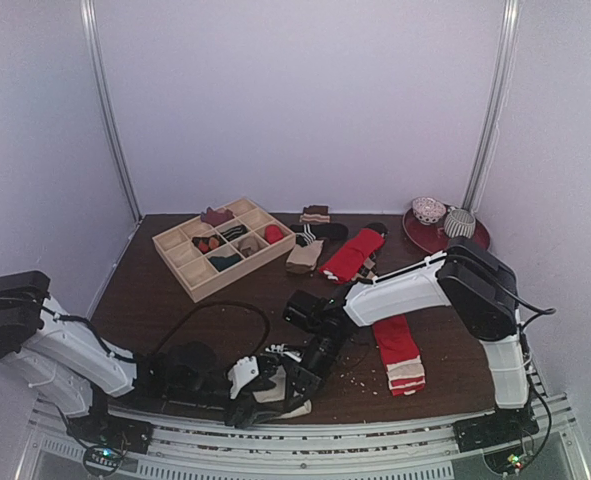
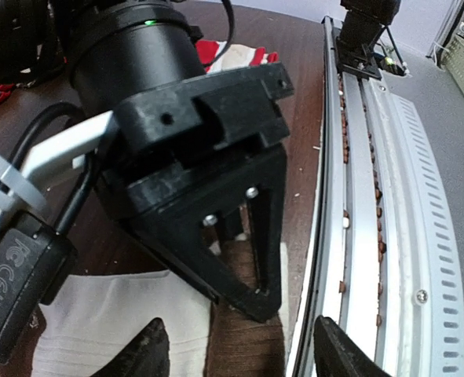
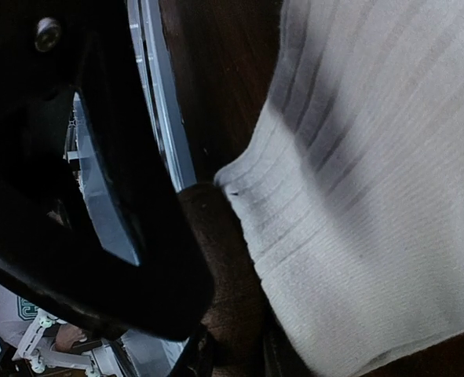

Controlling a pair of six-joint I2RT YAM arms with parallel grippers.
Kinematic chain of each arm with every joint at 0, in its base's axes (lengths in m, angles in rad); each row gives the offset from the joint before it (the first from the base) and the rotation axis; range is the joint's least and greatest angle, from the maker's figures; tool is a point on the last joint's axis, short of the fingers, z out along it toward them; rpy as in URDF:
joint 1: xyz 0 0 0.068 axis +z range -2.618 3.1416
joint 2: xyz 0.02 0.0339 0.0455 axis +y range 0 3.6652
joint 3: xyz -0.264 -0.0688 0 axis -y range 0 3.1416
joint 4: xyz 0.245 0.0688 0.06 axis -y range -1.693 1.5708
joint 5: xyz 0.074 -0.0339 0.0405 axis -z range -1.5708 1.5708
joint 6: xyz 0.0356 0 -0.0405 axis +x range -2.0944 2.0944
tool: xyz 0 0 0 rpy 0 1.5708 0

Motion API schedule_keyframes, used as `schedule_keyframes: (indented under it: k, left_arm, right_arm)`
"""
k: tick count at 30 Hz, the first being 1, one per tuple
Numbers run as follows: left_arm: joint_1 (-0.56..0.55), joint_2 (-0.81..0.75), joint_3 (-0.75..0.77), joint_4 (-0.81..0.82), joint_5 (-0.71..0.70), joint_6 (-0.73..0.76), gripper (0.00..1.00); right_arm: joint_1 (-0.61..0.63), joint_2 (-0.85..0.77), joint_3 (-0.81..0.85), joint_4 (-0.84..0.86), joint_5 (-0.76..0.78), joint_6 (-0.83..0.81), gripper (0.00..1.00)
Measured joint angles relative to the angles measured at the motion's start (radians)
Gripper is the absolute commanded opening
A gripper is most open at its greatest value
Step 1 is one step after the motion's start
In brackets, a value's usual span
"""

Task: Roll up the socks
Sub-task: Roll a pair of socks at the center of the board.

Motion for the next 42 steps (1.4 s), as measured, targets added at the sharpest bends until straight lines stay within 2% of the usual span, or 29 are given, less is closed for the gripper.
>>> schedule_keyframes:
  k: [3, 9, 19, 21, 25, 28, 32, 37, 40, 42]
  left_arm:
    - [-0.003, 0.002, 0.000, -0.001, 0.024, 0.002, 0.59]
    - [-0.012, 0.034, 0.001, -0.011, 0.044, 0.000, 0.49]
    - [-0.012, 0.094, 0.024, -0.026, 0.046, -0.009, 0.13]
    - [-0.012, 0.097, 0.026, -0.026, 0.047, -0.010, 0.00]
    - [-0.012, 0.111, 0.039, -0.023, 0.055, -0.017, 0.00]
    - [-0.012, 0.113, 0.039, -0.021, 0.054, -0.043, 0.00]
    - [0.012, 0.124, 0.032, 0.007, 0.069, -0.130, 0.00]
    - [0.069, 0.128, -0.008, 0.063, 0.132, -0.266, 0.00]
    - [0.100, 0.133, -0.019, 0.078, 0.183, -0.333, 0.00]
    - [0.116, 0.141, -0.024, 0.089, 0.214, -0.365, 0.00]
  right_arm:
    - [-0.009, 0.009, 0.003, -0.003, -0.019, -0.002, 0.17]
    - [-0.024, 0.011, 0.000, -0.003, -0.033, 0.000, 0.17]
    - [-0.032, 0.013, -0.006, -0.011, -0.046, 0.003, 0.18]
    - [-0.034, 0.015, -0.006, -0.012, -0.051, 0.005, 0.18]
    - [-0.037, 0.016, -0.006, -0.021, -0.057, 0.008, 0.24]
    - [-0.037, 0.007, -0.015, -0.003, -0.059, 0.018, 0.38]
    - [-0.029, -0.111, -0.141, 0.182, 0.027, 0.053, 0.49]
    - [-0.040, -0.423, -0.467, 0.617, 0.280, 0.021, 0.65]
    - [-0.032, -0.583, -0.629, 0.852, 0.378, -0.074, 0.67]
    - [0.012, -0.632, -0.675, 0.928, 0.429, -0.177, 0.67]
